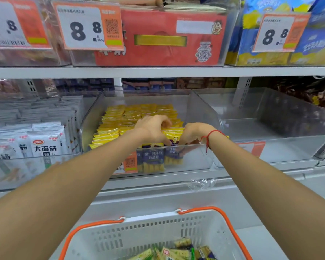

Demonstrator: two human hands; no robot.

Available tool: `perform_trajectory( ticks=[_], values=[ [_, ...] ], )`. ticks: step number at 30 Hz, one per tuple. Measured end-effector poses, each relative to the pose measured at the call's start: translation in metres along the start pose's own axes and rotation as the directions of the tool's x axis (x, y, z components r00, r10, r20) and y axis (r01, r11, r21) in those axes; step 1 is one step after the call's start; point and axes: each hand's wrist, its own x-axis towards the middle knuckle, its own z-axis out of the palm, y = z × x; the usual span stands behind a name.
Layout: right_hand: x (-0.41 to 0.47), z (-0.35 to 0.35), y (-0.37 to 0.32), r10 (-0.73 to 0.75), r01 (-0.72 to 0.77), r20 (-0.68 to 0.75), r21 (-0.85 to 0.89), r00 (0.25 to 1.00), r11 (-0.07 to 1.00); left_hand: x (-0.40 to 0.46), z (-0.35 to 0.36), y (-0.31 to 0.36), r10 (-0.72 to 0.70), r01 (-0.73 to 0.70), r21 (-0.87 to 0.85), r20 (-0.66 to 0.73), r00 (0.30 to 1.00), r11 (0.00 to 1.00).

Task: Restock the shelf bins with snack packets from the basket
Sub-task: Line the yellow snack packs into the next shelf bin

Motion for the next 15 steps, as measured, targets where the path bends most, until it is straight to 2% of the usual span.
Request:
perform_trajectory(
  ticks=[2,4,10,13,15],
  values=[
    [-0.002,0.003,-0.003,-0.005,0.007,0.021,-0.094,1.0,0.996,-0.002,0.003,-0.001,-0.005,0.006,-0.023,0.007,1.0,1.0],
    [-0.002,0.004,-0.002,-0.004,0.004,0.01,-0.042,1.0,0.999,-0.003,0.002,0.0,-0.016,0.016,-0.009,0.011,1.0,1.0],
    [0.0,0.005,0.011,0.013,0.033,-0.213,0.21,0.977,0.977,-0.001,-0.003,0.013,-0.037,0.034,0.16,0.02,0.999,0.987],
    [-0.003,0.006,0.016,0.021,0.042,-0.361,0.166,0.932,0.985,-0.006,-0.005,0.015,-0.042,0.038,0.151,0.024,0.999,0.988],
    [-0.009,0.007,0.019,0.011,0.083,-0.43,0.2,0.903,0.976,-0.013,-0.008,0.013,-0.037,0.038,0.093,-0.02,0.999,0.995]
  ],
)
